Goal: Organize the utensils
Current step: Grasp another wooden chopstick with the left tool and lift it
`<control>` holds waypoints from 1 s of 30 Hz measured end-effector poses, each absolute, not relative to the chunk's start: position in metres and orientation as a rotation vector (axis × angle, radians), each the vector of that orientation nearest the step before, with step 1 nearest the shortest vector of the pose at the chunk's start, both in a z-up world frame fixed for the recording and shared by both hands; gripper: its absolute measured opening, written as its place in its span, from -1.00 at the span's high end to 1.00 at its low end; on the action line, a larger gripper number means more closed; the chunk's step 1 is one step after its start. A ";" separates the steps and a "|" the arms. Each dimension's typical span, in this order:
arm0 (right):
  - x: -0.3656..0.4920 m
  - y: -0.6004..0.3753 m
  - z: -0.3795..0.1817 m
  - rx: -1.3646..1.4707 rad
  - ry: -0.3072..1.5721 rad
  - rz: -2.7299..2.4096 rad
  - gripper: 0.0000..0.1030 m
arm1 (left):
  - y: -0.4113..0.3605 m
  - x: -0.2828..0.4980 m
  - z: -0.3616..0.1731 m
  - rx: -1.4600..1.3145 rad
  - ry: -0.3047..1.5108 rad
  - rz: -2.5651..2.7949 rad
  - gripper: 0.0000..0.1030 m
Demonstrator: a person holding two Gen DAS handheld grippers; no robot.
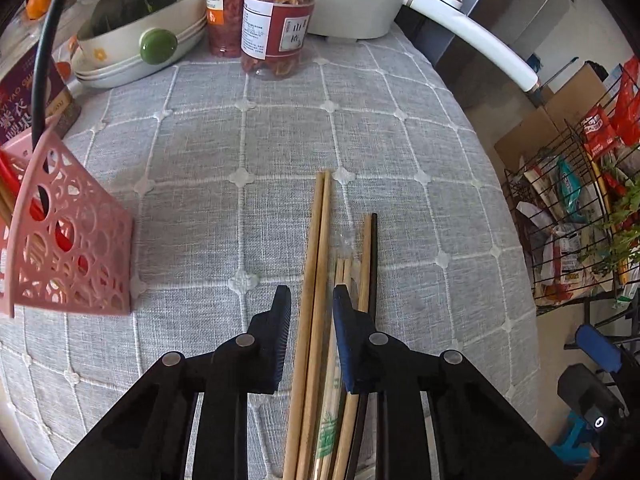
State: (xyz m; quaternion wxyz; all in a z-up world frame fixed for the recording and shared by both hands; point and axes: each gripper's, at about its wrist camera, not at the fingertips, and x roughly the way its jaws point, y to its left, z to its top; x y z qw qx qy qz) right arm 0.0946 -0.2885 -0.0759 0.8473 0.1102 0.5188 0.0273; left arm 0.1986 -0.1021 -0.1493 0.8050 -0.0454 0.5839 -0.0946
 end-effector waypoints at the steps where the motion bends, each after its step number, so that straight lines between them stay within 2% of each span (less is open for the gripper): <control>1: 0.095 -0.289 -0.077 0.227 1.095 0.058 -0.60 | -0.104 0.204 -0.151 -0.094 1.253 -0.193 0.65; 5: 0.097 -0.292 -0.080 0.234 1.109 0.063 -0.60 | -0.107 0.217 -0.157 -0.091 1.256 -0.163 0.79; 20: 0.097 -0.298 -0.082 0.269 1.121 0.053 -0.60 | -0.130 0.222 -0.166 0.131 1.256 -0.132 0.88; 30: 0.105 -0.275 -0.087 0.294 1.152 0.101 -0.60 | -0.068 0.155 -0.108 0.052 1.147 -0.191 0.88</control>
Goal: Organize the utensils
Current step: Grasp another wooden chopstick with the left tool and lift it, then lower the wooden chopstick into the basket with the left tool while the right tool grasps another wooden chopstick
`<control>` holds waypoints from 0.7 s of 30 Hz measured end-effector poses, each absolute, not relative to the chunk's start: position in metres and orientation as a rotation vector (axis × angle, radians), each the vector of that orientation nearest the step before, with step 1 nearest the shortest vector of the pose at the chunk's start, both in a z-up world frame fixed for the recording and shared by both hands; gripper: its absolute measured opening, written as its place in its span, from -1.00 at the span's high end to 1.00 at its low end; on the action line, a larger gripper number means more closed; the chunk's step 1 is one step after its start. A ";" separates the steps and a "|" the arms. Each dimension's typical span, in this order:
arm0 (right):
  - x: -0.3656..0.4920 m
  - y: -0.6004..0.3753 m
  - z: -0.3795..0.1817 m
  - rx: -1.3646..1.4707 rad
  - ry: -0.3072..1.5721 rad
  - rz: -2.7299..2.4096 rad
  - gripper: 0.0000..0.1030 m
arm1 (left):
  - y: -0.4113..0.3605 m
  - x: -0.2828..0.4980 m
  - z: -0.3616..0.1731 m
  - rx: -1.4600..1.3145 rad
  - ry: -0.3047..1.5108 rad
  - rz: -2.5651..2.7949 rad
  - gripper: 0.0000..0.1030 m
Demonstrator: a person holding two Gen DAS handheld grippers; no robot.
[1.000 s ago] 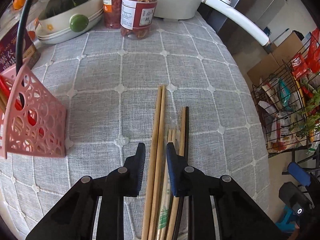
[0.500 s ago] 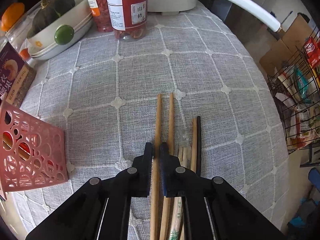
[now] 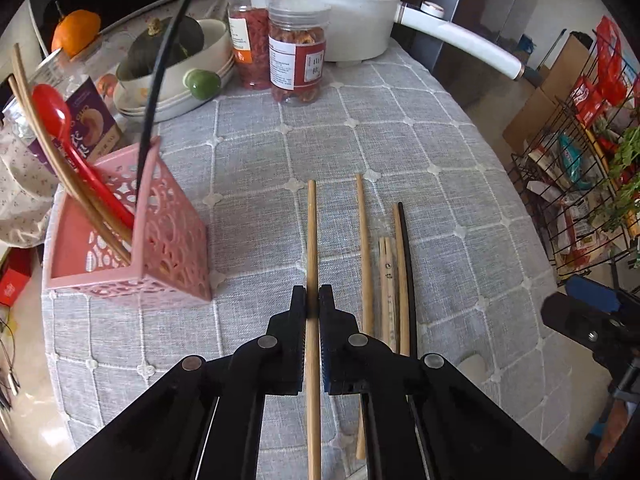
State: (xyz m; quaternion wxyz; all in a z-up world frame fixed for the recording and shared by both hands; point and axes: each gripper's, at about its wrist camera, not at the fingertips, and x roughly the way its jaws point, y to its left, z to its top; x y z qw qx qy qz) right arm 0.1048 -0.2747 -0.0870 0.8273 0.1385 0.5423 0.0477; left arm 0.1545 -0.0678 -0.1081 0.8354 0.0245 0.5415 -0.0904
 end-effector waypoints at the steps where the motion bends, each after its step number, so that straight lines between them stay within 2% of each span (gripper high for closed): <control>1: 0.106 -0.271 -0.089 0.293 1.158 0.108 -0.60 | -0.062 0.147 -0.102 0.053 1.126 -0.197 0.88; 12: 0.131 -0.221 -0.108 0.302 1.216 0.178 -0.60 | 0.011 0.107 -0.056 -0.101 0.999 -0.215 0.88; 14: 0.140 -0.215 -0.111 0.296 1.218 0.176 -0.55 | 0.020 0.109 -0.056 -0.104 1.000 -0.210 0.88; 21: 0.179 -0.197 -0.128 0.319 1.216 0.201 0.04 | 0.052 0.110 -0.047 -0.159 0.972 -0.195 0.88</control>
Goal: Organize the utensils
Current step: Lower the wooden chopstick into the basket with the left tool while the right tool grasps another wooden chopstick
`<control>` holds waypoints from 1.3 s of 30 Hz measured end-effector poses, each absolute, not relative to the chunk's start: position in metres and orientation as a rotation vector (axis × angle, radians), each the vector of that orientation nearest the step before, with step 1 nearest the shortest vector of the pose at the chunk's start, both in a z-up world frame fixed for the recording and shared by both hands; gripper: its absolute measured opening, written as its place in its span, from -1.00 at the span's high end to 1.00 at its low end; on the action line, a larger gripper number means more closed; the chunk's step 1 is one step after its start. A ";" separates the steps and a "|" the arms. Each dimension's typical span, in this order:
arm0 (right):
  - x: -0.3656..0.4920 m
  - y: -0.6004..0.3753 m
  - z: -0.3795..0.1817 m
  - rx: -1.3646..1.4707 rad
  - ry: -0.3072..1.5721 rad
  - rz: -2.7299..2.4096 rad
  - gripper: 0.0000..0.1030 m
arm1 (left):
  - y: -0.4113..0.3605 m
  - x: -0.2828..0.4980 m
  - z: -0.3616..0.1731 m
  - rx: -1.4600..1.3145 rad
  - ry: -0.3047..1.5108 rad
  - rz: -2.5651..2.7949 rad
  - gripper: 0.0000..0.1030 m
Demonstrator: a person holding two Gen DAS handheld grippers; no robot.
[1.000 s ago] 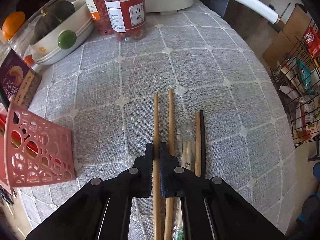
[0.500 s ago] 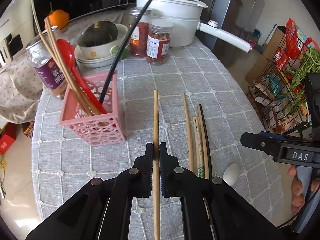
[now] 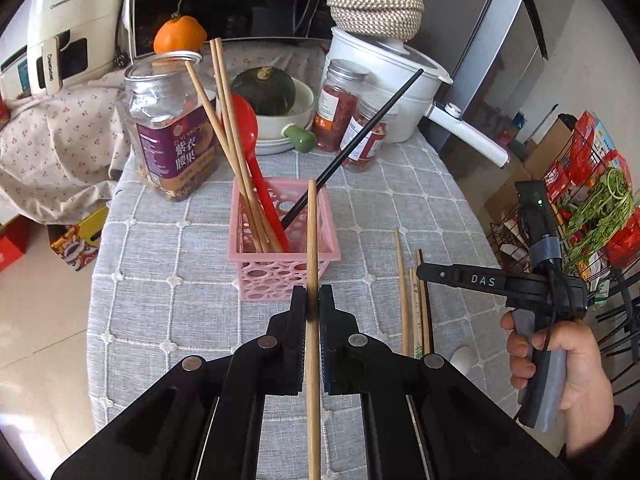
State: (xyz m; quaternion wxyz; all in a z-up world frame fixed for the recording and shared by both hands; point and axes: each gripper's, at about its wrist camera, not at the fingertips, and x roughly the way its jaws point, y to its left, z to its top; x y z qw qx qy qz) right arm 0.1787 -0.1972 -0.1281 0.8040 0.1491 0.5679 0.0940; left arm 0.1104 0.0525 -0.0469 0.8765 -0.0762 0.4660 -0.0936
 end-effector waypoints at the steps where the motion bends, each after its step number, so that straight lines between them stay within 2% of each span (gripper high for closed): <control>1: 0.183 -0.195 -0.131 0.319 1.215 0.205 0.18 | 0.055 0.111 -0.046 -0.159 0.966 -0.193 0.88; 6: 0.201 -0.184 -0.138 0.307 1.213 0.221 0.49 | 0.072 0.115 -0.040 -0.211 0.949 -0.173 0.88; 16: 0.217 -0.164 -0.158 0.232 1.228 0.176 0.80 | 0.071 0.113 -0.042 -0.206 0.942 -0.168 0.88; 21: 0.208 -0.147 -0.154 0.092 1.192 0.169 0.84 | 0.067 0.113 -0.044 -0.193 0.934 -0.163 0.88; 27: 0.182 -0.152 -0.116 0.173 1.091 0.276 0.89 | 0.070 0.106 -0.028 -0.219 0.847 -0.155 0.88; 35: 0.132 -0.167 -0.049 0.278 0.895 0.340 0.90 | 0.084 0.091 0.008 -0.285 0.636 -0.139 0.88; 39: 0.117 -0.165 -0.025 0.306 0.805 0.355 0.90 | 0.091 0.081 0.023 -0.321 0.465 -0.090 0.88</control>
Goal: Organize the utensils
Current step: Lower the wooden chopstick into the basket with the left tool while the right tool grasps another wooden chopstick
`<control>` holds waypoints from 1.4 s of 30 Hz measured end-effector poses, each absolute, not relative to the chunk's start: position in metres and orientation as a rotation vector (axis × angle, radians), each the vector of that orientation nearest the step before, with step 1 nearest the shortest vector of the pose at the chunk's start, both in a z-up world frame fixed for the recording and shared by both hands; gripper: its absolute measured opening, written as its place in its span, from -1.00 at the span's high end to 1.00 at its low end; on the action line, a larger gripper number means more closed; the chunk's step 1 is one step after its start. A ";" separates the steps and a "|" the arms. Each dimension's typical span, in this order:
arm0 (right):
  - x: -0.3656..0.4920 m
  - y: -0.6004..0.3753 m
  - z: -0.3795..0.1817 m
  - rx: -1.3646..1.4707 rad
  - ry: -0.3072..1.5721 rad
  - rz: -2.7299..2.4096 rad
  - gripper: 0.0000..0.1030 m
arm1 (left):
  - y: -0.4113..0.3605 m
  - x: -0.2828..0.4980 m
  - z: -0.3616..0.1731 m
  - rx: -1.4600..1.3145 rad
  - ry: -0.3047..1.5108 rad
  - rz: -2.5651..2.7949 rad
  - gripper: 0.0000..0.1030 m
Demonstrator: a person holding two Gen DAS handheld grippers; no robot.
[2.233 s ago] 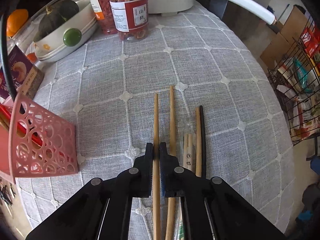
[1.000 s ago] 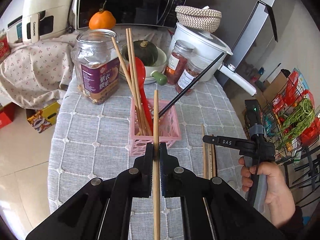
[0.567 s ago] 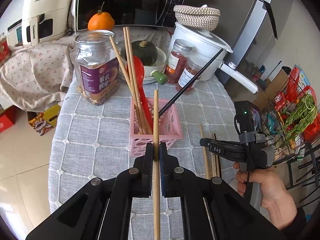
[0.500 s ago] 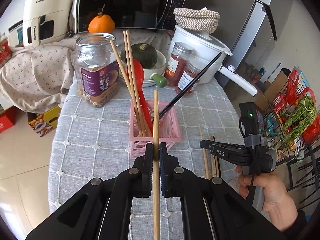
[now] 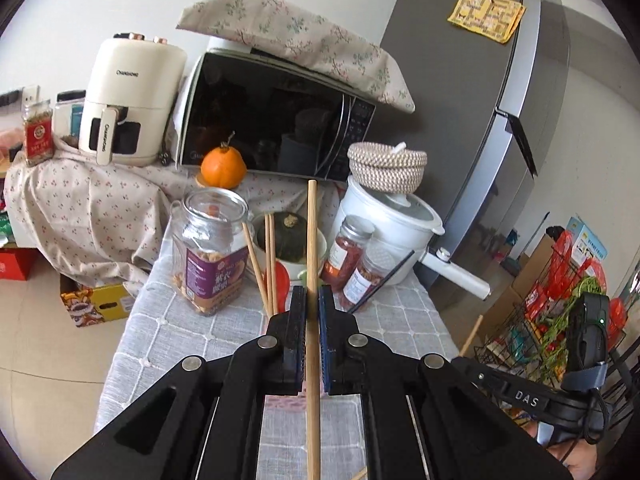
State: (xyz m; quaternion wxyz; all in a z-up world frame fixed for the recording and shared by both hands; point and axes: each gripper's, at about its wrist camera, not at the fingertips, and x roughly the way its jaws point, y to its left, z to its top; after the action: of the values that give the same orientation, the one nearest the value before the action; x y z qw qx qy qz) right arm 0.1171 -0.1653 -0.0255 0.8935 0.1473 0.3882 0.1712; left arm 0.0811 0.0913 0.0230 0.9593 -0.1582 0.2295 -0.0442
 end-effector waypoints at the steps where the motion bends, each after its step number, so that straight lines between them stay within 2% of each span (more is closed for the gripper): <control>1: 0.113 -0.166 -0.019 0.306 0.782 0.359 0.90 | 0.094 0.079 0.026 -0.331 0.412 -0.079 0.88; 4: 0.102 -0.164 -0.002 0.290 0.707 0.373 0.90 | 0.098 0.077 0.031 -0.354 0.287 -0.022 0.88; 9: 0.097 -0.164 0.016 0.287 0.628 0.392 0.90 | 0.097 0.096 0.040 -0.351 0.192 0.063 0.88; 22: 0.105 -0.171 0.017 0.323 0.609 0.400 0.90 | 0.081 0.154 0.001 -0.322 0.209 0.086 0.88; 26: 0.105 -0.168 0.017 0.310 0.606 0.399 0.90 | 0.077 0.160 -0.014 -0.310 0.248 0.063 0.88; 36: 0.096 -0.169 0.032 0.329 0.527 0.374 0.90 | 0.079 0.154 -0.029 -0.294 0.490 -0.006 0.84; 42: 0.087 -0.165 0.050 0.338 0.451 0.367 0.90 | 0.087 0.128 -0.020 -0.308 0.660 0.014 0.61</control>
State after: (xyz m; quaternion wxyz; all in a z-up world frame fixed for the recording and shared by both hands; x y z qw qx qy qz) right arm 0.0868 -0.1648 0.0505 0.9440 0.1659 0.2213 0.1800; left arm 0.1281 0.0868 -0.0203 0.9345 -0.1504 0.3227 0.0068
